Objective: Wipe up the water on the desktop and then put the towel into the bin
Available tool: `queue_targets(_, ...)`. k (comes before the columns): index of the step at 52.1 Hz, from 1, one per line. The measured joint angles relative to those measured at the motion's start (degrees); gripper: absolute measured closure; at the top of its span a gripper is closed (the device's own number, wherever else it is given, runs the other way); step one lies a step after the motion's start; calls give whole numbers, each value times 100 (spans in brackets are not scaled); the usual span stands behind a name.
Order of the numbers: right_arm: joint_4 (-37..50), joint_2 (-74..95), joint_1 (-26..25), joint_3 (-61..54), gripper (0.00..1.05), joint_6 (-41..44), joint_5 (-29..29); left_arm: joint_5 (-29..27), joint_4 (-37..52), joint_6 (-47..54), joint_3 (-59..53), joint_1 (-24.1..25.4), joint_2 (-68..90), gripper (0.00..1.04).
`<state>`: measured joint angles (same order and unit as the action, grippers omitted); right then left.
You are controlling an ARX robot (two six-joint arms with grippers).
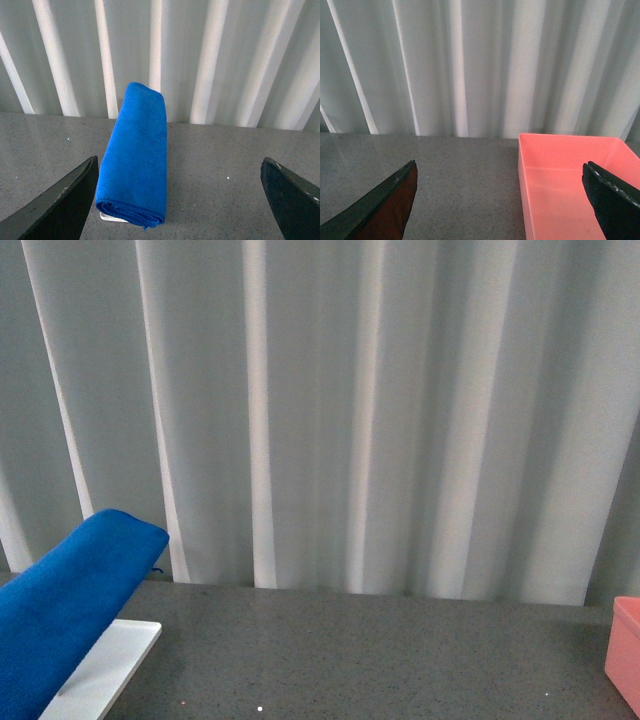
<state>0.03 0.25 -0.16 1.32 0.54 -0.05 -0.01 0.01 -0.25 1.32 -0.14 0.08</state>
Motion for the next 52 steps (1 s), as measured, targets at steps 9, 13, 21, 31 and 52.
queue_targets(9,0,0,0,0,7,0,0,0,0,0,0,0,0,7)
queue_targets(13,0,0,0,0,7,0,0,-343,-354,-205,116,-101,179,7)
queue_targets(21,0,-2,0,0,7,0,-17,-116,-752,-872,1073,92,2369,7)
queue_targets(31,0,-4,0,0,7,0,0,385,667,-46,3755,293,6476,7)
queue_targets(52,0,-4,0,0,7,0,-2,-684,-212,1423,7176,-142,10758,7)
